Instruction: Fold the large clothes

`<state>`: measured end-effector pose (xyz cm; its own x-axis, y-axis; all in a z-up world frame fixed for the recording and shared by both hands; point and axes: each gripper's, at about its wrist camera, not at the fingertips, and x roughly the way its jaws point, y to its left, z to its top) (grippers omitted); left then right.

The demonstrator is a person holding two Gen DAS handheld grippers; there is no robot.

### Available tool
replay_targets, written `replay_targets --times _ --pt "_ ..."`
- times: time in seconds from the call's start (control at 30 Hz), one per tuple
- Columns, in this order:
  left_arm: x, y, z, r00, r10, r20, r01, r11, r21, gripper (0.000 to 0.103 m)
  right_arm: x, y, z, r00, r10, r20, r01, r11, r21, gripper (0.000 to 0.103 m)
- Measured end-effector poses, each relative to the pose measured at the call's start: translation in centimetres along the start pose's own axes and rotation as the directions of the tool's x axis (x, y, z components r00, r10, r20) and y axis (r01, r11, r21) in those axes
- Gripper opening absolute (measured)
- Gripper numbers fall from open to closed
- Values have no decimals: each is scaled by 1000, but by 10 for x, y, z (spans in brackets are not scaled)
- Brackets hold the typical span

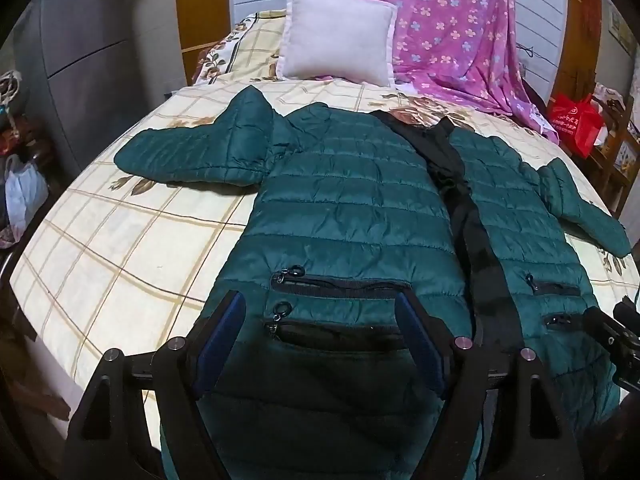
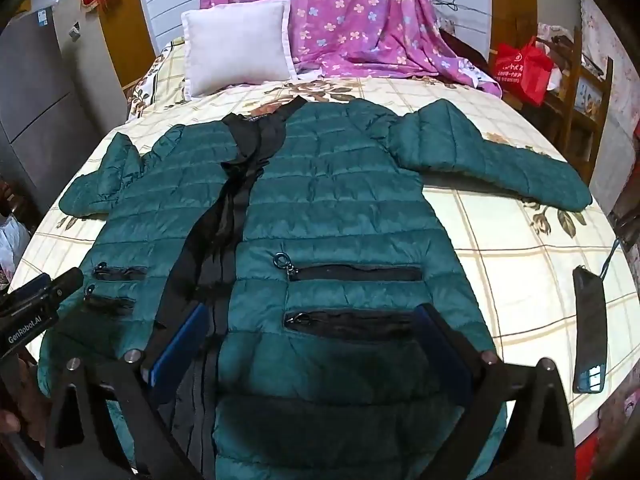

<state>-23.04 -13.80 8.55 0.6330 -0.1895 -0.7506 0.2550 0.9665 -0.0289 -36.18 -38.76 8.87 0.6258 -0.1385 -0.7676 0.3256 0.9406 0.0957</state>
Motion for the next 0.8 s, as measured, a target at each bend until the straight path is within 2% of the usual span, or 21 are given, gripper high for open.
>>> replay_targets --times 0.4,0.8 --pt "-3 -17 -8 999 -36 -8 36 999 34 54 6 1 -8 1000 -19 1 19 1000 -11 103" --pt "4 -23 -13 999 -34 -28 36 999 41 54 13 5 -5 1000 -20 -13 20 1000 -16 103"
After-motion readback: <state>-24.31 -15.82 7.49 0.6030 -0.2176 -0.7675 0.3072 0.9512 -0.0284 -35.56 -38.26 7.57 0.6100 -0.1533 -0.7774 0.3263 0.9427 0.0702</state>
